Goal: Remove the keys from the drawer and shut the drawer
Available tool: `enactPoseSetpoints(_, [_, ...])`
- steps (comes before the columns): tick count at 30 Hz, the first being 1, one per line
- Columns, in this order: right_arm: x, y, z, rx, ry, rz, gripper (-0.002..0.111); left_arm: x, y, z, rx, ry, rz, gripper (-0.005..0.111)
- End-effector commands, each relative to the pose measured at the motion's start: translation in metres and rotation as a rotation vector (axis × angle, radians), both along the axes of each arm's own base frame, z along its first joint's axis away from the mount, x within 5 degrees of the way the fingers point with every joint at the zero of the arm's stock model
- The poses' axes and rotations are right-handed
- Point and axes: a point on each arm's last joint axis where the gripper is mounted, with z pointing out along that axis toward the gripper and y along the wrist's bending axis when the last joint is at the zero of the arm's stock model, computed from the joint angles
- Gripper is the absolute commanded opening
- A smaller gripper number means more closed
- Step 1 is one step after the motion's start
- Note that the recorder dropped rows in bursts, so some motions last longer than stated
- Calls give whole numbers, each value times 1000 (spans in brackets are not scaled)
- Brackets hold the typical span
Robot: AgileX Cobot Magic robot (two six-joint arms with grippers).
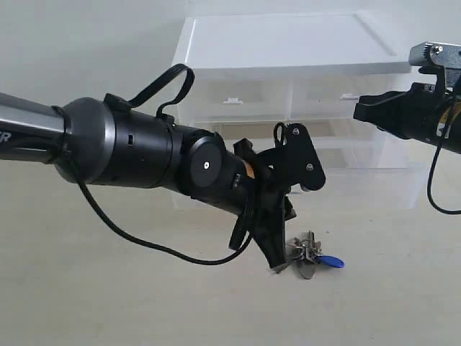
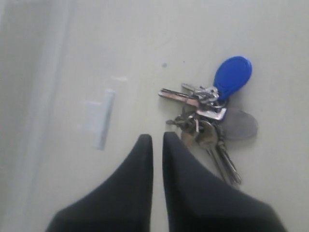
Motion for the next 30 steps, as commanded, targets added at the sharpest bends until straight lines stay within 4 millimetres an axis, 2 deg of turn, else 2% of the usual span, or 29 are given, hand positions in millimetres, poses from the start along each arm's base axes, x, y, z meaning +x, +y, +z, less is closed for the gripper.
enactPoseSetpoints(1, [7,-6,4,32,-3,-61,0,14,2,3,-74,-104,47,4])
enactPoseSetpoints(7, [7,-6,4,32,-3,-61,0,41,12,10,-144,-260,104,4])
enactPoseSetpoints(11, [7,-6,4,32,-3,-61,0,58,20,10,-154,-298,140,4])
enactPoseSetpoints(20, [7,-6,4,31,-5,-60,0,91,28,-4,-157,-332,200,4])
enactPoseSetpoints(30, [7,-6,4,29,-5,-60,0,106,32,1,-189,-345,248,4])
